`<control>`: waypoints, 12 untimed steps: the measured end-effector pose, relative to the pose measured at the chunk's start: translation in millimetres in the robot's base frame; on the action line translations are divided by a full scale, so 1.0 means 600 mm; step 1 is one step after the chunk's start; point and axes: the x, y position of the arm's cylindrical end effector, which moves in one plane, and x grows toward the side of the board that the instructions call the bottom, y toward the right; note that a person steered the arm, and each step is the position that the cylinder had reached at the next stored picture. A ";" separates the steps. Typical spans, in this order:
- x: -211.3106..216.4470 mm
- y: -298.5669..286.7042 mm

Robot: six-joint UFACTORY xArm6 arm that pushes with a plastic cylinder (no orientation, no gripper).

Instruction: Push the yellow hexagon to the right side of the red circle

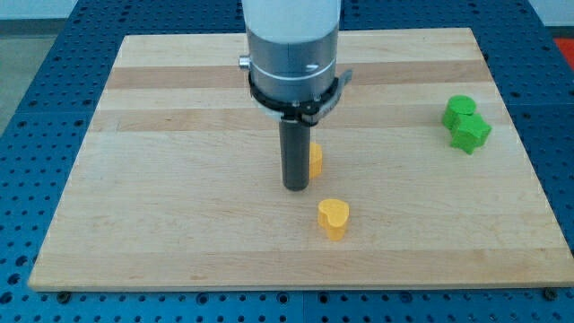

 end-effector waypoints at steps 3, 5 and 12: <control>-0.108 0.068; -0.195 0.111; -0.272 0.062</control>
